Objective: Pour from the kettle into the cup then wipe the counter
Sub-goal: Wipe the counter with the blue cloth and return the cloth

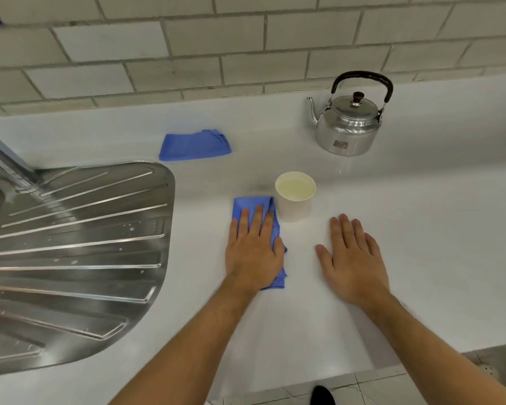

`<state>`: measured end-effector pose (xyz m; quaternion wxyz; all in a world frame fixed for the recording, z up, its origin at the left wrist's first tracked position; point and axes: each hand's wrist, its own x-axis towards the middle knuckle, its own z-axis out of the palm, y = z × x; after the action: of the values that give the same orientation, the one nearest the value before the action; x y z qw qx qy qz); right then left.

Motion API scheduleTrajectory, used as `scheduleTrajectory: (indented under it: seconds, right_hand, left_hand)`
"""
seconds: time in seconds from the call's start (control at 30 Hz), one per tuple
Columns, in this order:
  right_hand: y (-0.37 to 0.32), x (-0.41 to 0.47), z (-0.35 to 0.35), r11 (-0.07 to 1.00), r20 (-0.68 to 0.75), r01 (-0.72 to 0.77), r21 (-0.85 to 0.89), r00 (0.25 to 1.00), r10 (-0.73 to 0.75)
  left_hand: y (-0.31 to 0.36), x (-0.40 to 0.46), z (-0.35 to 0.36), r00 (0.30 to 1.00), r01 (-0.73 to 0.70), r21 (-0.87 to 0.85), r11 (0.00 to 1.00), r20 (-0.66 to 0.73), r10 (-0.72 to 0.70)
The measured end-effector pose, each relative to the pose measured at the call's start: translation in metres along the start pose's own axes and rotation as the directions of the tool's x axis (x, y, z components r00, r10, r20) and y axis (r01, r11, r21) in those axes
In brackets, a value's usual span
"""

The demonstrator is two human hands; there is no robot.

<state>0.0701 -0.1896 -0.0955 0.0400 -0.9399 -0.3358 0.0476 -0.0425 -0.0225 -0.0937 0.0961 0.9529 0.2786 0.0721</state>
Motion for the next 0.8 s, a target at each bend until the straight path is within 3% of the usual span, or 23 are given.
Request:
scheduleTrajectory:
  seconds: [0.27,0.33,0.4,0.47,0.53,0.6,0.7,0.77,0.8]
  right_hand:
    - [0.002,0.003,-0.011,0.996,0.111,0.007,0.088,0.994,-0.016]
    - [0.007,0.006,-0.023,0.967,0.164,0.003,0.255,0.985,-0.046]
    - [0.015,0.004,-0.037,0.87,0.178,-0.019,0.493,0.981,-0.08]
    - [0.023,-0.005,-0.048,0.766,0.082,0.003,0.643,0.994,-0.073]
    - [0.029,-0.014,-0.058,0.742,-0.064,0.072,0.666,0.997,-0.04]
    - [0.031,-0.015,-0.066,0.743,-0.102,0.09,0.663,0.994,-0.029]
    - [0.028,-0.009,-0.076,0.771,-0.064,0.081,0.632,0.997,-0.052]
    - [0.02,-0.006,-0.076,0.776,-0.027,0.05,0.628,0.999,-0.043]
    - [0.014,-0.005,-0.073,0.789,-0.003,0.032,0.613,0.999,-0.038]
  left_hand:
    - [0.037,-0.049,0.003,0.999,0.016,-0.005,1.0,0.043,-0.016]
    - [0.049,-0.057,0.005,0.999,-0.021,-0.016,1.0,0.044,0.022]
    - [0.062,-0.059,0.007,0.996,-0.07,-0.023,0.997,0.059,0.072]
    - [0.078,-0.058,0.01,0.991,-0.106,-0.031,0.994,0.073,0.108]
    - [0.097,-0.051,0.013,0.988,-0.122,-0.048,0.991,0.088,0.126]
    - [0.117,-0.036,0.016,0.979,-0.155,-0.089,0.984,0.117,0.165]
    - [0.134,-0.013,0.006,0.961,-0.148,-0.359,0.922,0.169,0.22]
    - [0.126,-0.01,-0.008,0.983,0.011,-0.677,0.736,0.141,0.116]
    - [0.117,-0.012,-0.013,0.994,0.061,-0.742,0.668,0.103,0.024]
